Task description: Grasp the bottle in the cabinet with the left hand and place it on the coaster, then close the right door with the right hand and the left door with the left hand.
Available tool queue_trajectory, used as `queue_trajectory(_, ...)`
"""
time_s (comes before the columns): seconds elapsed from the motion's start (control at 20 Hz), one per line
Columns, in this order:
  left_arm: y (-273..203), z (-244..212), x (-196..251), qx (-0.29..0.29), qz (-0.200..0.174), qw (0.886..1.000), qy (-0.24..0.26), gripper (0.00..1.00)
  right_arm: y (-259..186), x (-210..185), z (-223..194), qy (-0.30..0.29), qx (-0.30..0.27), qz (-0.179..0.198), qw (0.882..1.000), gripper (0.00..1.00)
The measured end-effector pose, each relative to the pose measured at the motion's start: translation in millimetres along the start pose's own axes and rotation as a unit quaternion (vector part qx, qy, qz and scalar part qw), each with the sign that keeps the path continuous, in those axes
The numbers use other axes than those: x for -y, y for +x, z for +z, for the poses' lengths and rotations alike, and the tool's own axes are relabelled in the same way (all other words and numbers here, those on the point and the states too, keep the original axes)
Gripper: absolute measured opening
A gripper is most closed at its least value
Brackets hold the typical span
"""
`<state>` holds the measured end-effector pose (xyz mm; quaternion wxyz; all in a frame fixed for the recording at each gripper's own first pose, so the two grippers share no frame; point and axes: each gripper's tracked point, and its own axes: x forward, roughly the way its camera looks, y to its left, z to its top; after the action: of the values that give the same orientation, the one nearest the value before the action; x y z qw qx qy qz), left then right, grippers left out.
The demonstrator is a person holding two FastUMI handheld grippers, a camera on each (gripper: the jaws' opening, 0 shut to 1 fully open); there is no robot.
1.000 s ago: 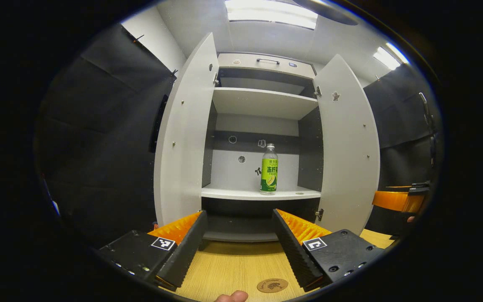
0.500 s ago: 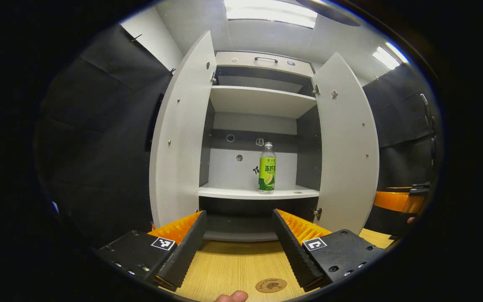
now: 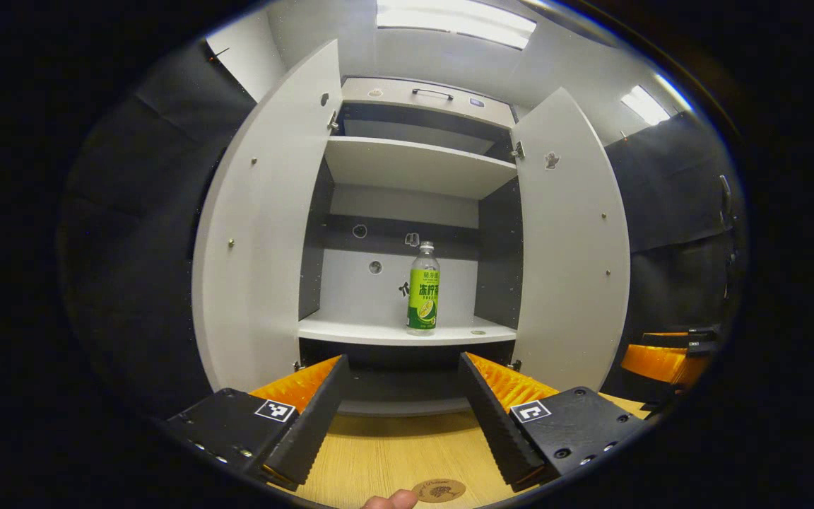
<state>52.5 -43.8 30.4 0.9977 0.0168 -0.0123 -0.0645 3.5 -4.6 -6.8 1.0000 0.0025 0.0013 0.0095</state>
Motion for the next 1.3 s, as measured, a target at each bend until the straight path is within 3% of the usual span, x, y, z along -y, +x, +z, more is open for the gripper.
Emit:
queue_trajectory(0.15, 38.5, 16.4, 16.1, 0.014, -0.03, 0.999, 0.007, 0.95, -3.4, 3.2, 2.1, -0.008, 0.0, -0.006, 1.0, 0.83)
queue_trajectory(0.2, 50.5, 22.8, 21.7, 0.022, -0.04, 0.999, 0.004, 0.99, -4.8, 4.9, 3.1, -0.011, 0.001, -0.009, 1.0, 0.83)
queue_trajectory(0.5, 124.6, 40.1, 51.6, 0.02, -0.086, 0.996, -0.014, 0.95, -12.9, 12.8, 13.1, -0.012, 0.01, -0.026, 1.0, 0.83)
queue_trajectory(0.8, 205.2, 39.5, 50.8, 0.011, -0.081, 0.996, -0.033, 0.95, -17.2, 21.3, 23.4, -0.014, 0.024, -0.042, 0.999, 0.83)
queue_trajectory(0.85, 217.9, 39.6, 49.2, 0.008, -0.079, 0.996, -0.04, 0.99, -17.2, 24.4, 23.3, -0.011, 0.024, -0.047, 0.999, 0.83)
queue_trajectory(0.9, 229.9, 39.7, 43.5, 0.008, -0.071, 0.997, -0.041, 0.95, -16.8, 27.1, 22.4, -0.009, 0.023, -0.053, 0.998, 0.83)
queue_trajectory(1.1, 274.1, 29.0, 25.6, -0.001, -0.04, 0.999, -0.006, 0.95, -15.3, 44.6, 22.7, -0.002, 0.021, -0.078, 0.997, 0.83)
queue_trajectory(1.15, 284.4, 26.6, 25.1, -0.002, -0.037, 0.999, -0.003, 0.99, -14.4, 48.1, 22.6, 0.0, 0.02, -0.084, 0.996, 0.83)
queue_trajectory(1.2, 291.9, 21.9, 26.0, -0.005, -0.037, 0.999, -0.004, 0.95, -12.9, 51.1, 22.4, 0.002, 0.019, -0.087, 0.996, 0.83)
queue_trajectory(1.3, 307.2, 17.9, 27.8, -0.008, -0.04, 0.999, -0.008, 0.95, -10.8, 56.3, 22.9, 0.005, 0.016, -0.093, 0.996, 0.83)
